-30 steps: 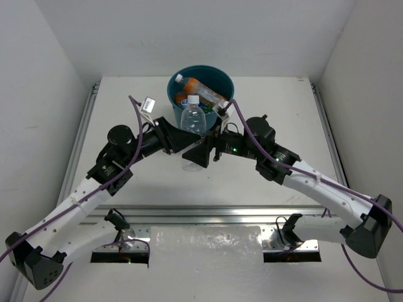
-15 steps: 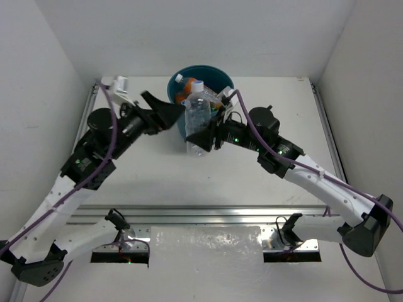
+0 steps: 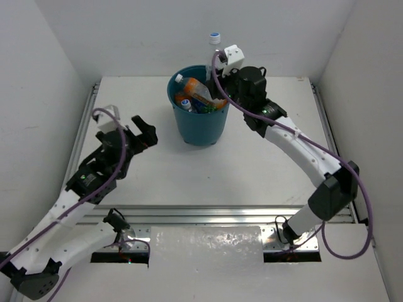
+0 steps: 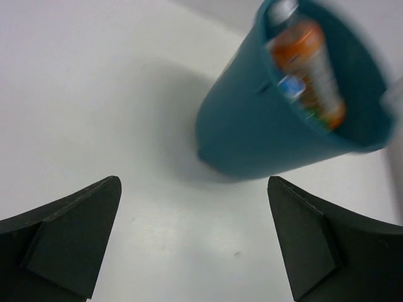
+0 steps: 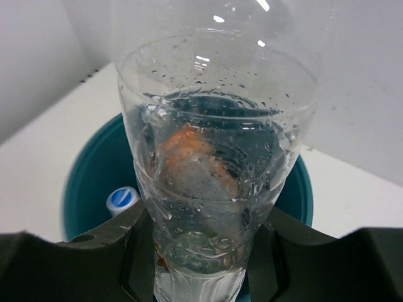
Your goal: Put the plastic bottles in the bin
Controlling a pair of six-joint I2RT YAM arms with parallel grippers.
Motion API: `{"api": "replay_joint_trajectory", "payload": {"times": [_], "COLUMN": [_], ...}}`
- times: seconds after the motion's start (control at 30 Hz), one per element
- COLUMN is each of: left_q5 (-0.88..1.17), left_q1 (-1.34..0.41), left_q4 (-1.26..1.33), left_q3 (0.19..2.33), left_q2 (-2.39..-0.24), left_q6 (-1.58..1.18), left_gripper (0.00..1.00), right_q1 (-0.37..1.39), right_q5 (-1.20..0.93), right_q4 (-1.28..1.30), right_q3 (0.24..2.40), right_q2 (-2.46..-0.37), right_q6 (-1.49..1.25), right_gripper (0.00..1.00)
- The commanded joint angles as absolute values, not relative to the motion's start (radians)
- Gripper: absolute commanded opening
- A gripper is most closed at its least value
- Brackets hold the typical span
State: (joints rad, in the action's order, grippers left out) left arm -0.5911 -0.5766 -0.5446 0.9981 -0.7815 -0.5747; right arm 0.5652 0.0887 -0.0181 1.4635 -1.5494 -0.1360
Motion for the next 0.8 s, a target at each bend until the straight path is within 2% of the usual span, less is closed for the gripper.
{"api": "replay_joint_trajectory", "payload": {"times": [0.0,0.07,0.13,0.17,0.2,0.3,0.53,0.7,0.77], "left_q5": [-0.597,-0.574,-0.564,-0.568,-0.577,-0.592,-0.676,-0.611,-0.658], "left_q1": [-0.574,-0.574,-0.574,-0.574,-0.574,-0.574,-0.543,-0.366,-0.351], "left_q4": [-0.469,-0.465,-0.46,-0.463,-0.471,-0.482,-0.586,-0.629,-0.615], "left_q3": [0.924,0.922,0.93,0.933,0.939,0.95,1.081,1.176,1.186], "left_q2": [-0.807,-0.814,-0.816,-0.815,-0.815,-0.819,-0.946,-0.988,-0.977], "left_q6": [-0.515,-0.508,-0.486,-0.482,-0.479,-0.476,-0.48,-0.482,-0.45], "left_gripper": [1.0,1.0,1.0,1.0,1.0,1.0,1.0,1.0,1.0], "right_q1": [0.561,0.561,0.561,0.56,0.561,0.561,0.563,0.563,0.563], "right_q5": [0.158,0.166,0.175,0.178,0.178,0.182,0.183,0.204,0.257], "right_q4": [-0.048,-0.017,0.027,0.035,0.037,0.031,0.054,0.193,0.277], "right_q3": [1.575,1.627,1.658,1.658,1.654,1.62,1.531,1.404,1.362], "right_q2": [-1.64,-1.699,-1.727,-1.727,-1.723,-1.689,-1.517,-1.26,-1.174], "right_q6": [-0.008,-0.008,0.009,0.008,0.006,-0.028,-0.057,-0.09,-0.097], "right_gripper": [0.07,0.13,0.57,0.73,0.85,0.99,0.99,0.99,0.99]}}
